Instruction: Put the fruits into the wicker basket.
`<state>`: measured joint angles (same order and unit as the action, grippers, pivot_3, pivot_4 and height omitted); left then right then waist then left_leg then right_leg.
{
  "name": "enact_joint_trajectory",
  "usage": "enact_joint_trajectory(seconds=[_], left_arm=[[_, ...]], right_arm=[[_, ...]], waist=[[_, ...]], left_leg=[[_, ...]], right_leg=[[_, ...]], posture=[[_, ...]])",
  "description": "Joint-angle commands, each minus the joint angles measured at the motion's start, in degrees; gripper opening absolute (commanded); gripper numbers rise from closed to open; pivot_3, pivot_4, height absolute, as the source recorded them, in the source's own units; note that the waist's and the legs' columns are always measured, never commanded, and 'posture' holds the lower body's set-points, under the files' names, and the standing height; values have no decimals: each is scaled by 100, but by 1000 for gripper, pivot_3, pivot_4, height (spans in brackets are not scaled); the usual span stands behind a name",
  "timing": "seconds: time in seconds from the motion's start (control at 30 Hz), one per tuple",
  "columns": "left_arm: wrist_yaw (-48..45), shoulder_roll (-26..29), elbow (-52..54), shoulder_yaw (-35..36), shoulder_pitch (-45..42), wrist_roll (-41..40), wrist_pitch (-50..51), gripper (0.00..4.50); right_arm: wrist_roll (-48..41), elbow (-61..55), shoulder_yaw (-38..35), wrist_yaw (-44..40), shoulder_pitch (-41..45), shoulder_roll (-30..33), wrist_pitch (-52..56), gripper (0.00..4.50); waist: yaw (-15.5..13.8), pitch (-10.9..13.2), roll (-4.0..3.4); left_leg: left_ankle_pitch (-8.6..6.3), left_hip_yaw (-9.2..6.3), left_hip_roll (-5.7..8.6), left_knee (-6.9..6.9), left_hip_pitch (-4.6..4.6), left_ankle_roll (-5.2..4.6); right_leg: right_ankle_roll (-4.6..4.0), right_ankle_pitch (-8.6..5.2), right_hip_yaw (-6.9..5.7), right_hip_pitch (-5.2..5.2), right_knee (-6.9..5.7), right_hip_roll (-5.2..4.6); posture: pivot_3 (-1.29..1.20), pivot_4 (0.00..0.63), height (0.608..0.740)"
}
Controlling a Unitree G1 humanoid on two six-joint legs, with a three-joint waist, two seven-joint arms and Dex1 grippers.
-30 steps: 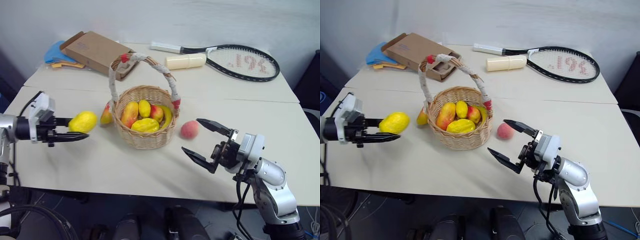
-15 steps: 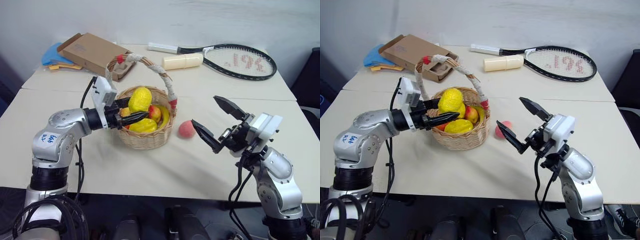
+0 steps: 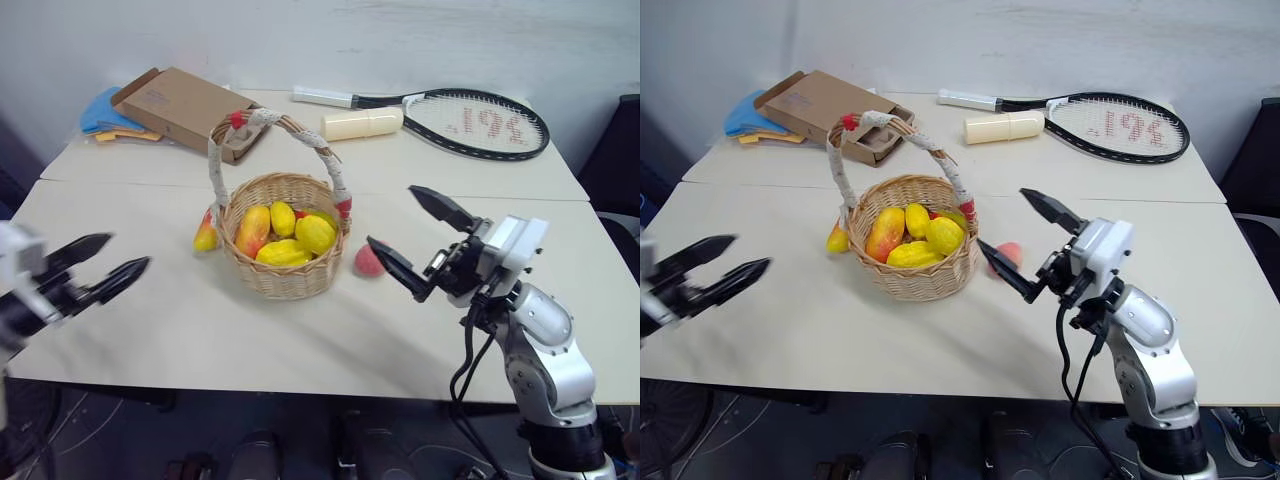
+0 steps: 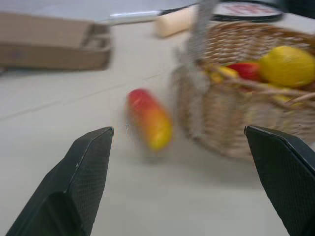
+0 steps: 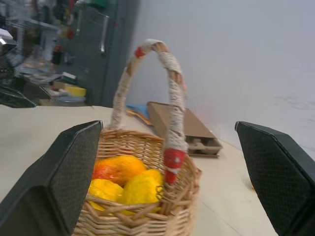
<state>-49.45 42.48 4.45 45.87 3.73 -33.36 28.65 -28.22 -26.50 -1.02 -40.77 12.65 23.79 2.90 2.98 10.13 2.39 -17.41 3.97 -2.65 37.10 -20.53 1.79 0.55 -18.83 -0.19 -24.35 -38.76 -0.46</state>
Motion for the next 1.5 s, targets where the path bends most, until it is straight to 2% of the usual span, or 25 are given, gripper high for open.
enact_joint_trajectory(seconds=[0.03,0.13,0.23,0.33,0.43,0.5,0.67,0.77,0.87,1.07,1.4,1.5], left_arm=[[283,-211,-530,805,772,143,-321,4466],[521,-446,-550,1035,1112,-59,-274,4466],[793,-466,-110,884,933,-398,114,4466],[930,-218,70,391,427,-471,398,4466],[1052,213,-392,-373,-688,-398,786,4466],[1096,386,-829,-786,-1377,-313,962,4466],[1062,296,-3292,-2495,-4362,550,1048,4466],[910,119,-4664,-3133,-5388,1135,642,4466],[920,-139,-5906,-3454,-6193,1536,297,4466],[896,-559,-7148,-3752,-6867,2076,-121,4466],[698,-1025,-7644,-3830,-6971,2406,-147,4466],[807,-1064,-7672,-3739,-6941,2427,-198,3873]], right_arm=[[33,36,166,-389,28,-6,-358,4500],[89,160,214,-480,42,-51,-487,4500],[121,301,220,-558,74,-75,-594,4500],[143,422,246,-609,84,-110,-690,4500],[217,541,250,-626,40,-160,-826,4500],[264,621,255,-634,36,-192,-900,4500],[406,744,272,-630,-9,-240,-1091,4500],[495,702,257,-538,-88,-258,-1168,4500],[585,565,221,-401,-220,-262,-1197,4500],[724,212,189,-94,-521,-256,-1166,4500],[836,112,212,110,-685,-248,-1266,4500],[845,155,188,102,-718,-250,-1365,4500]], waist=[[15,0,0],[1,-2,7],[-137,-13,27],[-179,-10,22],[-196,-10,22],[-187,-9,21],[-148,-6,15],[-107,-6,14],[-99,-5,14],[-130,-5,14],[-138,-5,14],[-142,-5,14]], left_leg=[[-4,1,0,-2,1,-3],[-14,0,-2,-2,1,-12],[-18,-9,-2,3,-1,-17],[-15,-16,-17,2,21,-21],[-13,-15,-19,-4,24,-24],[-13,-15,-16,-7,20,-24],[-13,-15,-9,-2,2,-24],[-13,-3,-9,2,-6,-24],[-13,-2,-10,2,-7,-22],[-10,-5,-18,9,-34,-10],[4,-7,-9,33,-54,5],[16,-6,-9,31,-51,28]], right_leg=[[0,0,0,0,4,-1],[-1,-1,-4,4,14,-4],[-1,0,-22,13,19,-16],[-2,0,-60,67,48,-39],[-5,-2,-83,88,61,-59],[-4,-2,-87,88,65,-63],[9,-1,-97,82,72,-62],[20,2,-86,73,73,-56],[27,-2,-77,65,75,-46],[28,-3,-76,39,69,-36],[28,-3,-74,10,15,-46],[28,-3,-72,9,12,-44]], posture=[[0,150,740],[0,150,740],[0,150,740],[0,150,740],[0,150,740],[0,150,740],[0,150,740],[0,150,740],[0,150,740],[0,150,740],[0,150,740],[0,150,740]])
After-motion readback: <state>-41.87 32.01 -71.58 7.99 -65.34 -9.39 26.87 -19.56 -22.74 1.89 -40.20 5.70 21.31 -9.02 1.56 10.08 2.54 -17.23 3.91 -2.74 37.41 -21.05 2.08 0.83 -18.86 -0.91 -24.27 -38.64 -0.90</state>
